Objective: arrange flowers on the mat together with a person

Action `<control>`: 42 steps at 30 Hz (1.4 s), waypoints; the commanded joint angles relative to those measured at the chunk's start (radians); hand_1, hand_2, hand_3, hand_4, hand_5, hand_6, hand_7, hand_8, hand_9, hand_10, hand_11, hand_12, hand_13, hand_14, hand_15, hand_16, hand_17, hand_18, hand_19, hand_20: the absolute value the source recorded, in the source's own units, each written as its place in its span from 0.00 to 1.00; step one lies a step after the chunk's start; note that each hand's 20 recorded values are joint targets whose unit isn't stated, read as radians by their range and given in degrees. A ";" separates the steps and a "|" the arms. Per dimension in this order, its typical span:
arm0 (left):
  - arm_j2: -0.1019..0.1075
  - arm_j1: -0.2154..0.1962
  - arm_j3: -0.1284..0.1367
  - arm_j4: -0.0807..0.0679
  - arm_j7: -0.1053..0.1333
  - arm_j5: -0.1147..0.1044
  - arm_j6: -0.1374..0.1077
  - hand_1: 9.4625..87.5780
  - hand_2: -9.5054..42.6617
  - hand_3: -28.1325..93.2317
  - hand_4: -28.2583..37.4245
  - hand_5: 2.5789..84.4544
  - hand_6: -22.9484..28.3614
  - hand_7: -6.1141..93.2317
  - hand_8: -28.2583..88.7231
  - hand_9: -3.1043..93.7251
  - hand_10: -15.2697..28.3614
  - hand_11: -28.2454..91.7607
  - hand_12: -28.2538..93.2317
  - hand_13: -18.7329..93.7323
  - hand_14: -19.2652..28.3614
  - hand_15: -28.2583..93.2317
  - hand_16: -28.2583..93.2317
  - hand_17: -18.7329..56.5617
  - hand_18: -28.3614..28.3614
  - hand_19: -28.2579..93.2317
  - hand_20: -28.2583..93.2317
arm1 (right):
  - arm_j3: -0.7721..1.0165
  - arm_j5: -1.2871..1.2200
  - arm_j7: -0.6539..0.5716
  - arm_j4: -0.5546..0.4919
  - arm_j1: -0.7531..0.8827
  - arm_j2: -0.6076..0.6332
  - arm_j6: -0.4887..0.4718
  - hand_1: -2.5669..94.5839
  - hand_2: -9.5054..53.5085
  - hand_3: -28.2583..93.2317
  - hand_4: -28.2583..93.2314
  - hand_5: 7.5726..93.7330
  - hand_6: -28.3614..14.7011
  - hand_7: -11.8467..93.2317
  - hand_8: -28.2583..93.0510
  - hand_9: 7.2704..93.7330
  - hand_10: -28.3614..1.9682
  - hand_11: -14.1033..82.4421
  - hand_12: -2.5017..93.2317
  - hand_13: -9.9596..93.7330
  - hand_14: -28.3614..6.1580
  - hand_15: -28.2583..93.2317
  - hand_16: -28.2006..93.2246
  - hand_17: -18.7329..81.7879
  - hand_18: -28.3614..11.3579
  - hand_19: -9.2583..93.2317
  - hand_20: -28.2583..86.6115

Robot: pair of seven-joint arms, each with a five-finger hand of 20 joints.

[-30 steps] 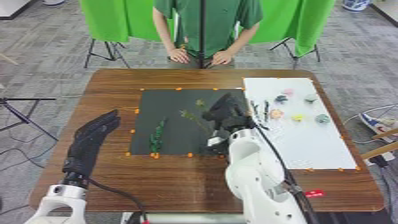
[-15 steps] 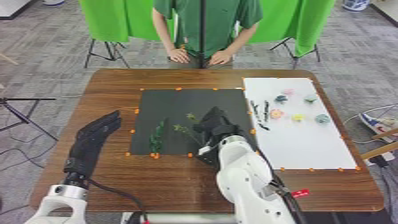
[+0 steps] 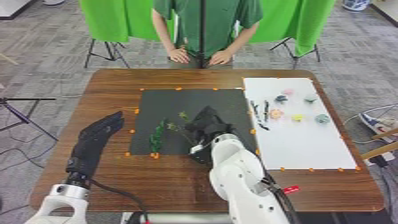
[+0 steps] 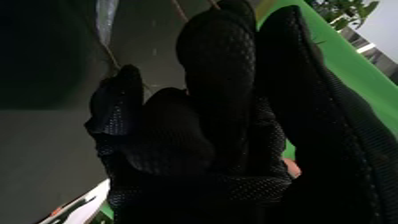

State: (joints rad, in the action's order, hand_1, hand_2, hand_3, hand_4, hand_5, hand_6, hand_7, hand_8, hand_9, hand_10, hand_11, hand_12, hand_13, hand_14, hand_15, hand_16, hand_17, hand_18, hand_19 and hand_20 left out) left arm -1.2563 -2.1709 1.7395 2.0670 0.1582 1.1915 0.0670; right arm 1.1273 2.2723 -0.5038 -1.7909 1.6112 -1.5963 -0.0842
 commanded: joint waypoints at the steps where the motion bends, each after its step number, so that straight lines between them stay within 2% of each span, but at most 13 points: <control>1: -0.006 -0.006 -0.002 0.001 -0.018 0.008 0.021 0.21 0.01 0.76 0.18 0.49 0.51 0.16 0.20 0.45 0.62 0.32 0.36 0.41 0.73 0.29 0.29 0.24 0.73 0.27 0.38 | -0.002 0.019 0.041 -0.001 0.018 -0.012 -0.007 0.58 0.00 0.68 0.04 0.91 0.66 0.26 0.28 1.00 0.61 0.53 0.24 0.95 0.67 0.77 0.53 0.60 0.08 0.89 0.64; 4: -0.008 -0.008 -0.002 0.001 -0.018 0.009 0.025 0.22 0.01 0.75 0.18 0.49 0.51 0.16 0.20 0.45 0.62 0.32 0.36 0.41 0.73 0.29 0.29 0.24 0.73 0.27 0.38 | -0.004 0.029 0.046 0.004 0.017 -0.011 -0.002 0.56 0.00 0.68 0.03 0.90 0.66 0.26 0.28 1.00 0.60 0.52 0.25 0.95 0.67 0.77 0.52 0.60 0.09 0.88 0.64; 9: -0.009 -0.005 -0.002 0.000 -0.019 0.010 0.032 0.22 0.01 0.75 0.18 0.49 0.51 0.15 0.20 0.44 0.61 0.32 0.36 0.41 0.73 0.29 0.29 0.24 0.73 0.27 0.38 | -0.006 0.034 0.051 0.008 0.017 -0.010 0.000 0.48 0.00 0.75 0.01 0.88 0.67 0.25 0.25 1.00 0.60 0.51 0.25 0.94 0.66 0.76 0.52 0.60 0.09 0.88 0.65; 19: -0.009 -0.005 -0.002 0.001 -0.025 0.010 0.037 0.22 0.00 0.75 0.18 0.49 0.52 0.15 0.21 0.44 0.61 0.32 0.36 0.41 0.73 0.29 0.29 0.24 0.73 0.27 0.38 | 0.000 0.060 0.071 0.016 0.021 -0.010 0.007 0.45 0.00 0.78 0.00 0.88 0.67 0.25 0.21 1.00 0.60 0.50 0.25 0.94 0.66 0.76 0.52 0.59 0.09 0.87 0.65; 23: -0.011 -0.002 0.003 0.002 -0.026 0.011 0.045 0.21 0.00 0.75 0.18 0.49 0.52 0.15 0.21 0.44 0.61 0.32 0.36 0.41 0.73 0.29 0.29 0.24 0.73 0.27 0.38 | 0.014 0.047 0.097 -0.037 0.039 0.020 -0.002 0.44 0.00 0.79 0.00 0.87 0.67 0.26 0.19 1.00 0.59 0.50 0.25 0.94 0.65 0.76 0.52 0.59 0.08 0.87 0.65; 25: -0.013 -0.009 0.010 0.005 -0.023 0.012 0.040 0.21 0.00 0.75 0.18 0.49 0.52 0.15 0.21 0.44 0.61 0.31 0.36 0.41 0.73 0.29 0.29 0.24 0.73 0.27 0.38 | 0.011 0.043 0.092 -0.088 0.056 0.054 0.002 0.37 0.00 0.79 0.05 0.88 0.67 0.26 0.15 1.00 0.59 0.49 0.26 0.93 0.63 0.76 0.52 0.58 0.08 0.87 0.65; 28: -0.017 -0.020 0.020 0.011 -0.020 0.010 0.041 0.22 0.01 0.75 0.18 0.49 0.52 0.15 0.21 0.44 0.61 0.32 0.36 0.41 0.73 0.29 0.29 0.24 0.73 0.27 0.38 | 0.015 0.043 0.086 -0.174 0.094 0.106 0.001 0.33 0.12 0.80 0.09 0.88 0.66 0.26 0.15 1.00 0.58 0.49 0.26 0.92 0.59 0.77 0.52 0.57 0.06 0.87 0.66; 32: -0.024 -0.018 0.024 0.009 -0.023 0.010 0.045 0.22 0.01 0.75 0.18 0.49 0.52 0.15 0.21 0.44 0.61 0.32 0.36 0.41 0.73 0.29 0.29 0.24 0.73 0.27 0.38 | 0.048 -0.017 0.053 -0.297 0.159 0.179 -0.102 0.31 0.25 0.82 0.12 0.88 0.65 0.25 0.15 1.00 0.57 0.50 0.26 0.92 0.57 0.79 0.52 0.57 0.05 0.87 0.66; 36: -0.025 -0.022 0.029 0.011 -0.021 0.011 0.045 0.22 0.01 0.75 0.18 0.49 0.52 0.15 0.21 0.44 0.61 0.31 0.36 0.41 0.73 0.29 0.29 0.24 0.73 0.27 0.38 | 0.077 -0.080 0.002 -0.391 0.224 0.243 -0.249 0.31 0.35 0.82 0.13 0.88 0.64 0.24 0.15 1.00 0.56 0.53 0.26 0.92 0.56 0.81 0.52 0.58 0.04 0.88 0.67; 39: -0.027 -0.019 0.027 0.009 -0.021 0.010 0.047 0.22 0.01 0.75 0.18 0.49 0.52 0.15 0.20 0.44 0.62 0.32 0.36 0.41 0.73 0.29 0.29 0.24 0.73 0.27 0.38 | 0.097 -0.149 -0.054 -0.423 0.248 0.264 -0.385 0.32 0.43 0.81 0.13 0.87 0.63 0.22 0.15 1.00 0.56 0.55 0.26 0.92 0.55 0.82 0.52 0.58 0.04 0.89 0.66; 42: -0.028 -0.019 0.027 0.008 -0.024 0.009 0.051 0.22 0.01 0.75 0.18 0.49 0.52 0.15 0.21 0.44 0.62 0.31 0.36 0.41 0.73 0.29 0.29 0.24 0.74 0.27 0.38 | 0.106 -0.252 -0.115 -0.418 0.254 0.267 -0.463 0.32 0.49 0.80 0.13 0.85 0.62 0.21 0.15 1.00 0.55 0.58 0.26 0.93 0.55 0.83 0.53 0.59 0.02 0.91 0.66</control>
State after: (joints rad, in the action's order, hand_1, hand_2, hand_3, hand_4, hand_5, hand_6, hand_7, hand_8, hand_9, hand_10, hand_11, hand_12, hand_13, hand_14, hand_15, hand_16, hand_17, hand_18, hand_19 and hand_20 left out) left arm -1.2734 -2.1773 1.7656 2.0765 0.1450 1.1956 0.0995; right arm 1.2179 2.1474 -0.5166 -2.2117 1.8097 -1.3620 -0.3951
